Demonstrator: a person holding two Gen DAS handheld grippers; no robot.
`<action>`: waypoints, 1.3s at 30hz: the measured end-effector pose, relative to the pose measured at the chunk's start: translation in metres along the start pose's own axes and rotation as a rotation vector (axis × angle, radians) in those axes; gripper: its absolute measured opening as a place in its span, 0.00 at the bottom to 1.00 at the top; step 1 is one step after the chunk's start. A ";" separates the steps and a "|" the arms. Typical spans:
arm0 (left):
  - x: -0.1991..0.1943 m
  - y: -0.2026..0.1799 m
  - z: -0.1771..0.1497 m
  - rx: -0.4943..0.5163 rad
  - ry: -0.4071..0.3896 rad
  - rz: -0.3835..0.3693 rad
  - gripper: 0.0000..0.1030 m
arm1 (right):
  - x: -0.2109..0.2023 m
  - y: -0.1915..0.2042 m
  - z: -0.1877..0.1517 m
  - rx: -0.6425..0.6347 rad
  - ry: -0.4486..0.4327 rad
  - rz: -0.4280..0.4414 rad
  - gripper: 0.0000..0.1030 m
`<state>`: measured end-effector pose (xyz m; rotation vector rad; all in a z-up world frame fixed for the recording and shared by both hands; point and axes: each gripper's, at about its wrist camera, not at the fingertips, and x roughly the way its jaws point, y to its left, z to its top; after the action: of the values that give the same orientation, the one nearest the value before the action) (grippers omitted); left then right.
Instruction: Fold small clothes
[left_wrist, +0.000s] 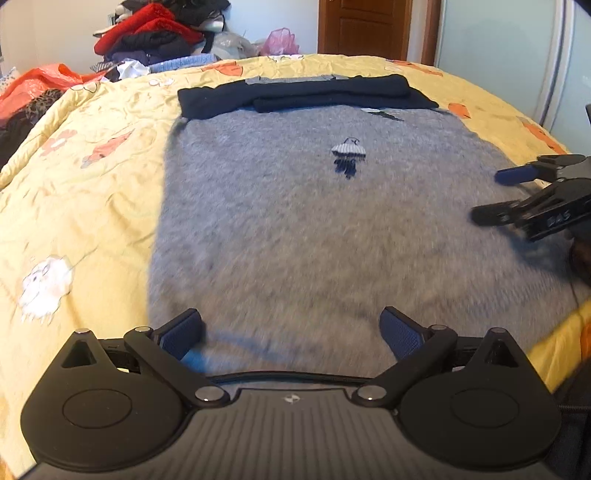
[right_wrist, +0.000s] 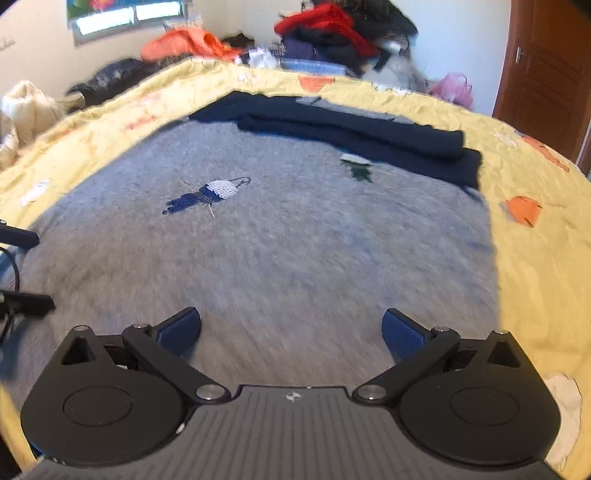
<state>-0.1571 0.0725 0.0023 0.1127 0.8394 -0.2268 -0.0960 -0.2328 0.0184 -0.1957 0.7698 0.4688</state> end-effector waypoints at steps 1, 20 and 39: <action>-0.003 0.004 -0.005 -0.003 -0.011 -0.004 1.00 | -0.005 -0.007 -0.005 0.006 -0.003 -0.004 1.00; -0.015 -0.030 -0.014 0.096 0.003 -0.101 1.00 | -0.033 0.027 -0.027 -0.109 0.053 0.110 1.00; 0.047 -0.020 0.109 0.002 -0.148 -0.038 1.00 | 0.037 -0.026 0.101 0.119 -0.038 0.123 1.00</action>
<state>-0.0530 0.0250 0.0389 0.0810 0.6947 -0.2685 0.0018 -0.2092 0.0637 -0.0280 0.7728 0.5399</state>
